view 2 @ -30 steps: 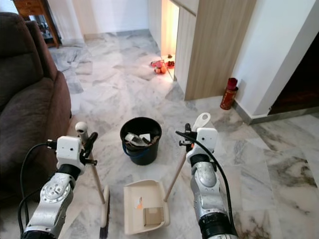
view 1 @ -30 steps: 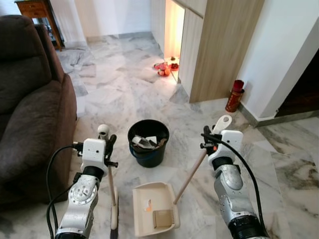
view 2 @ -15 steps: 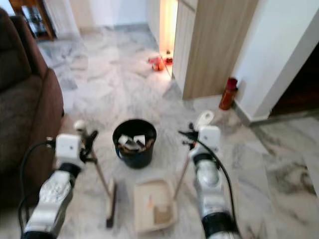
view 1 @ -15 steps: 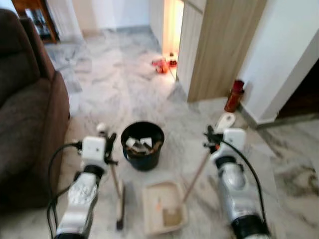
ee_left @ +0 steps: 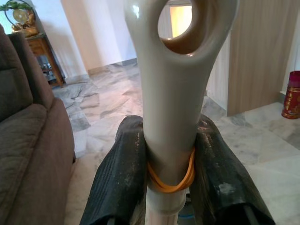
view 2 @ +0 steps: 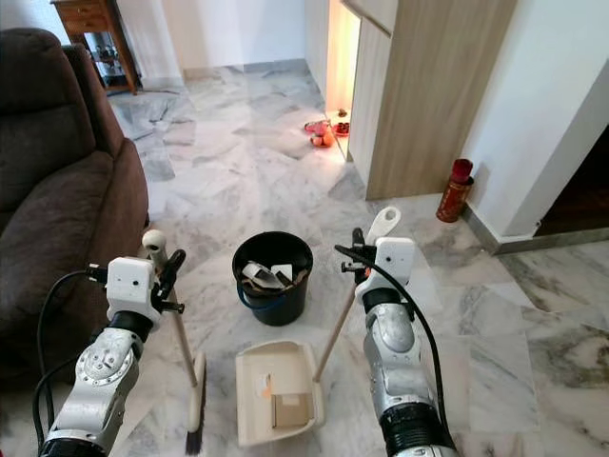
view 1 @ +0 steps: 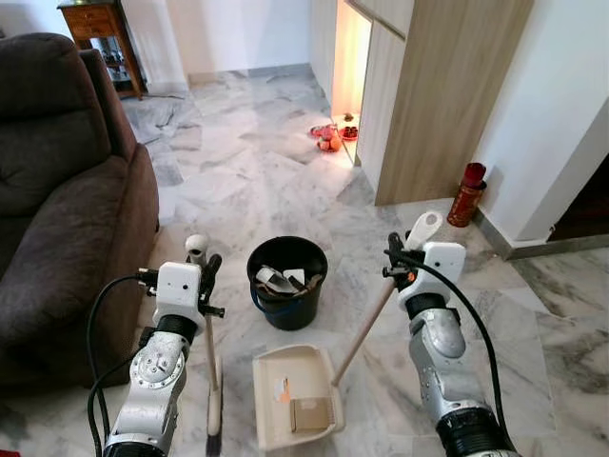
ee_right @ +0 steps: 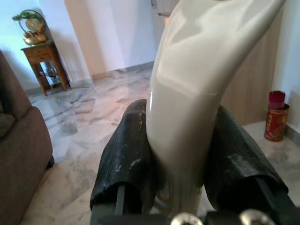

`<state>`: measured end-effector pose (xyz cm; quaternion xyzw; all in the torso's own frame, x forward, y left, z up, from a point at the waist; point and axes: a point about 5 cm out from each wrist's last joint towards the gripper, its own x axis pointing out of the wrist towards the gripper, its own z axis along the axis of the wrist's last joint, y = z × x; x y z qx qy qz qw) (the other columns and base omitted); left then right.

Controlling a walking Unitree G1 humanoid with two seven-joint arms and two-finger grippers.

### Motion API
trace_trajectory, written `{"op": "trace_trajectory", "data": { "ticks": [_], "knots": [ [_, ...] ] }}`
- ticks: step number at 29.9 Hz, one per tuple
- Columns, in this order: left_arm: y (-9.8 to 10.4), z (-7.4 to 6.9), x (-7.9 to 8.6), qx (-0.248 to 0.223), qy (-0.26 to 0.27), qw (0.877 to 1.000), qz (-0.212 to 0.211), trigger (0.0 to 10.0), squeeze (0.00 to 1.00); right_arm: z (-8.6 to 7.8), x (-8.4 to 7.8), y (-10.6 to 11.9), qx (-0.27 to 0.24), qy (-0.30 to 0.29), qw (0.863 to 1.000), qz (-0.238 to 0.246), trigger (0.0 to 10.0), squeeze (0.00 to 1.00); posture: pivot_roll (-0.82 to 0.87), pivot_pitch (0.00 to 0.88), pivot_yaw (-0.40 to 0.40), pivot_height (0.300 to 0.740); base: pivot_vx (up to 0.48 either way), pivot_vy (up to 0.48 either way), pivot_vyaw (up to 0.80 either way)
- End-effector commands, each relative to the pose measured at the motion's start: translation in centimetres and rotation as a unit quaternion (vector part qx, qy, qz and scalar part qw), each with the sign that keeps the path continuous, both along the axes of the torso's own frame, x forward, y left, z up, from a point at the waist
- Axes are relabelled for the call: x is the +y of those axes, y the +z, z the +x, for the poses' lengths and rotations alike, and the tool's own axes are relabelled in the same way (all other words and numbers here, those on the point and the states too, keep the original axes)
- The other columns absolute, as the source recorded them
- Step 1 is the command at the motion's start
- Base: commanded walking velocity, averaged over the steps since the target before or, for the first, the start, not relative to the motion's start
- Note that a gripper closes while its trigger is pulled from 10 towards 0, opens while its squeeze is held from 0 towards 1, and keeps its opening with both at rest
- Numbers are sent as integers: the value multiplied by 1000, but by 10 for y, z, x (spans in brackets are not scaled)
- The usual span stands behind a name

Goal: Sweep floor

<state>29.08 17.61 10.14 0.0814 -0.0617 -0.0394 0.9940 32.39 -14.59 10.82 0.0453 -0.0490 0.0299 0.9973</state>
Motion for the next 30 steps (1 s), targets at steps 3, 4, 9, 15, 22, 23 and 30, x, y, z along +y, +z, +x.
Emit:
{"op": "trace_trajectory", "data": {
  "ticks": [3, 4, 9, 15, 22, 23, 30],
  "knots": [
    [8, 2, -2, -19, -10, 1000, 14, 10000, 0, 3, 5, 35, -62, 21, 998, 9, 10000, 0, 153, 0, 43, 740, 0, 0, 0],
    [7, 2, -2, -19, -10, 1000, 14, 10000, 0, 4, 3, 41, -70, 19, 997, 13, 10000, 0, 151, 0, 44, 740, 0, 0, 0],
    [7, 2, -2, -18, -13, 1000, 16, 10000, 0, 4, -1, 74, -106, 38, 994, 14, 10000, 0, 144, 0, 47, 740, 0, 0, 0],
    [8, 3, -3, -18, -15, 1000, 15, 10000, 0, 1, -1, 87, -114, 58, 992, -4, 10000, 0, 142, 0, 48, 740, 0, 0, 0],
    [10, 4, -3, -24, -14, 1000, 15, 10000, 0, 0, -15, 128, -202, -3, 979, 43, 10000, 0, 144, 0, 51, 740, 0, 0, 0],
    [10, 4, -2, -25, -11, 999, 15, 10000, 0, -1, -14, 131, -208, -5, 977, 46, 10000, 0, 147, 0, 52, 740, 0, 0, 0],
    [11, 3, 0, -29, -5, 999, 18, 10000, 0, -2, -8, 135, -211, -3, 976, 56, 10000, 0, 152, 0, 51, 740, 0, 0, 0]
  ]
}}
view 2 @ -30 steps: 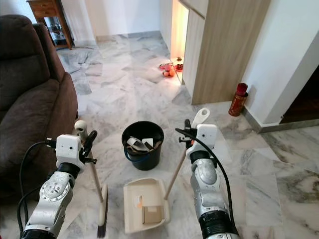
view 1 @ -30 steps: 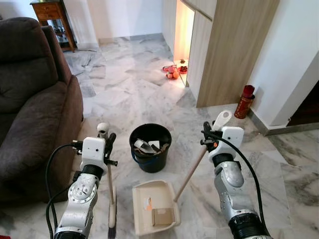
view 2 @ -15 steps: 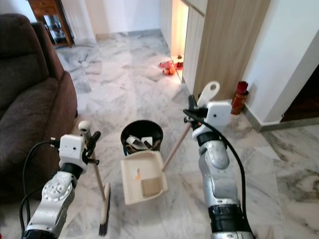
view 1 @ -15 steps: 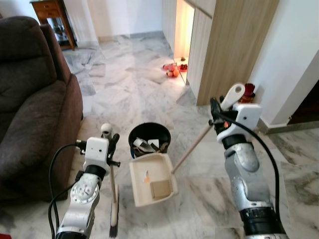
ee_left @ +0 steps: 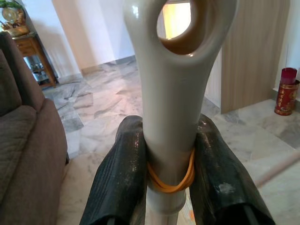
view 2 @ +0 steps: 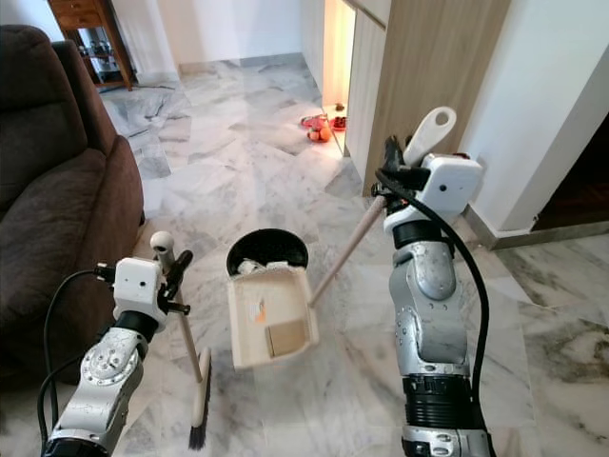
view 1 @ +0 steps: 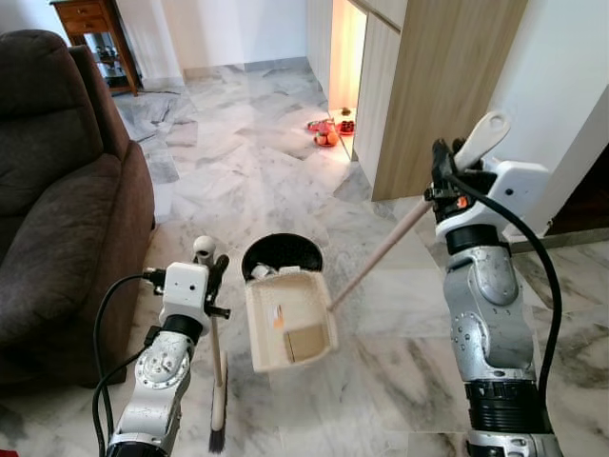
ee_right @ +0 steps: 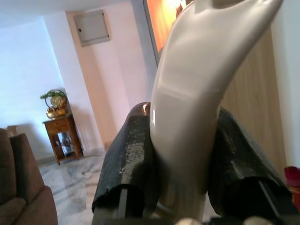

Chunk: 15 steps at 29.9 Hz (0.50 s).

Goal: Sweep floor

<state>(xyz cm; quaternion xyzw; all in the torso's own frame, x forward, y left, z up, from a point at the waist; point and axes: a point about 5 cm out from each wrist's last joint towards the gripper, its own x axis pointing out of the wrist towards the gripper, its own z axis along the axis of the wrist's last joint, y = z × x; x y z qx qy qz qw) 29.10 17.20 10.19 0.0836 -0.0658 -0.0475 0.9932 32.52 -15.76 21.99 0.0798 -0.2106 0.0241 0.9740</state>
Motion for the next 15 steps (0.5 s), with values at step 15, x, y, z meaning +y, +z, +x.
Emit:
{"op": "trace_trajectory", "data": {
  "ticks": [15],
  "knots": [
    [12, 2, 8, -34, 20, 999, 16, 10000, 0, -4, 14, 26, -56, 22, 998, 19, 10000, 0, 158, 0, 46, 740, 335, 0, 85]
  ]
}}
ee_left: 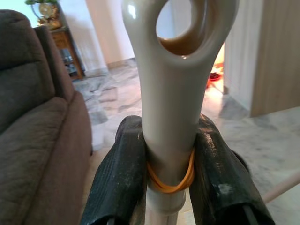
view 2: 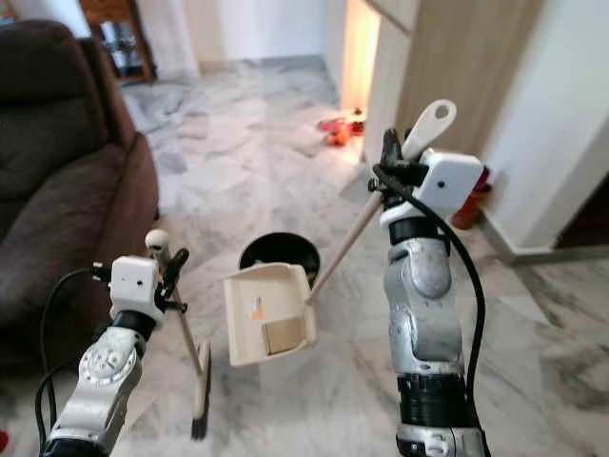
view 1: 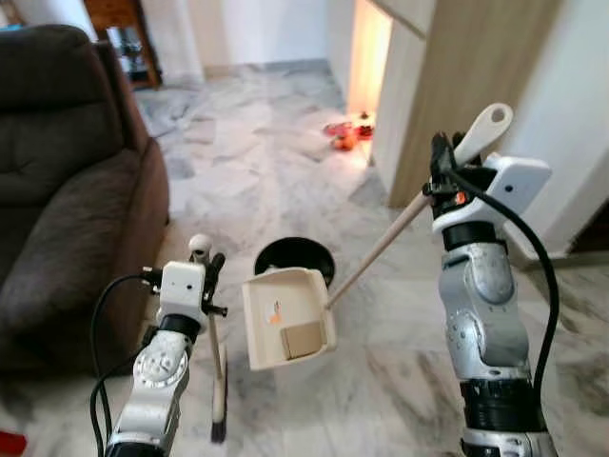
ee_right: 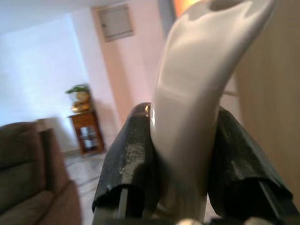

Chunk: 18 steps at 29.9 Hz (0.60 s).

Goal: Sweep floor

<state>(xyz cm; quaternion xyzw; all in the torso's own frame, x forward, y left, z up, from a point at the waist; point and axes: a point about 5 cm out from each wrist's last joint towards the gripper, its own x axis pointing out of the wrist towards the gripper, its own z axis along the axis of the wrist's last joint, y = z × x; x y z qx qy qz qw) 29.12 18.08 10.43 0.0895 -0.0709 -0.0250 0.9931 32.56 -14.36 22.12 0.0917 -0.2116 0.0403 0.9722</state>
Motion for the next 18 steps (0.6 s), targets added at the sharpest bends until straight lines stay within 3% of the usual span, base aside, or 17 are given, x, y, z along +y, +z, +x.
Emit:
{"op": "trace_trajectory", "data": {
  "ticks": [1, 18],
  "knots": [
    [9, 1, -1, -27, -2, 1000, 13, 10000, 0, -4, 0, 25, -53, 4, 999, 11, 10000, 0, 159, 0, 45, 740, 360, 0, 0],
    [12, 2, 2, -35, 5, 999, 14, 10000, 0, -5, 4, 30, -66, 14, 998, 15, 10000, 0, 165, 0, 44, 740, 366, 0, 0]
  ]
}}
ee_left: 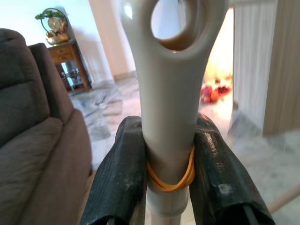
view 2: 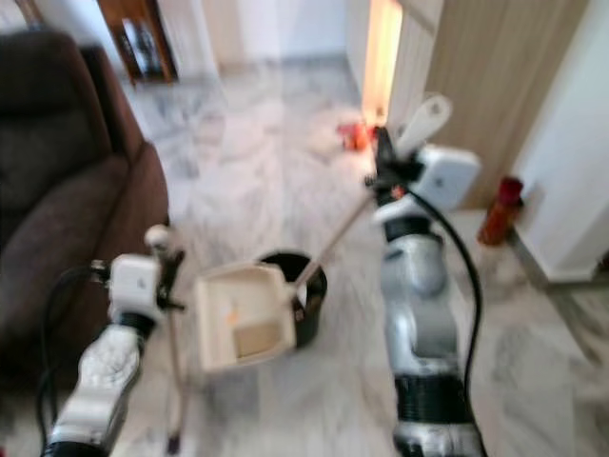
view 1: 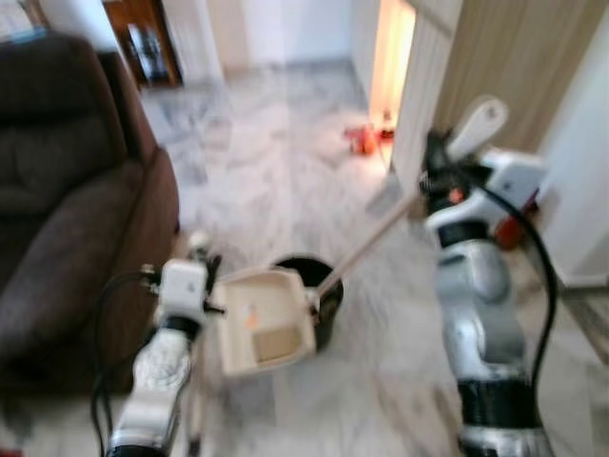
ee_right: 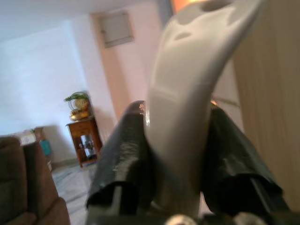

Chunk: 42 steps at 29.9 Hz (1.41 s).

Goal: Sweep floor

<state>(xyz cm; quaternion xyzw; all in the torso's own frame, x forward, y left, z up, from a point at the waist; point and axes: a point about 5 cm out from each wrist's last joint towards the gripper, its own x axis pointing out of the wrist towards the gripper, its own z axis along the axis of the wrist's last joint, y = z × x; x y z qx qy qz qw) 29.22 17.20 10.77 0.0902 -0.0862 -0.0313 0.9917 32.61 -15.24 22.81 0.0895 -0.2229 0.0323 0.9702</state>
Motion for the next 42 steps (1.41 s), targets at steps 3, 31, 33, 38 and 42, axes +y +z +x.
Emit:
{"op": "trace_trajectory", "data": {
  "ticks": [3, 31, 33, 38, 42],
  "knots": [
    [9, 1, 10, -21, 13, 1000, 13, 10000, 0, -6, 13, 24, -58, 25, 998, 15, 10000, 0, 166, 0, 43, 740, 369, 0, 0],
    [11, 1, 13, -30, 17, 999, 16, 10000, 0, -7, 20, 26, -71, 33, 997, -2, 10000, 0, 173, 0, 40, 740, 221, 0, 0],
    [11, 1, 13, -29, 17, 999, 17, 10000, 0, -7, 20, 27, -72, 33, 997, -2, 10000, 0, 173, 0, 40, 740, 0, 0, 0],
    [12, 2, 15, -31, 20, 999, 18, 10000, 0, -8, 24, 30, -86, 33, 995, -29, 10000, 0, 177, 0, 37, 740, 0, 0, 0],
    [11, 0, 13, -30, 20, 999, 17, 10000, 0, -11, 31, 32, -99, 28, 993, -55, 10000, 0, 176, 0, 35, 740, 0, 0, 0]
  ]
}}
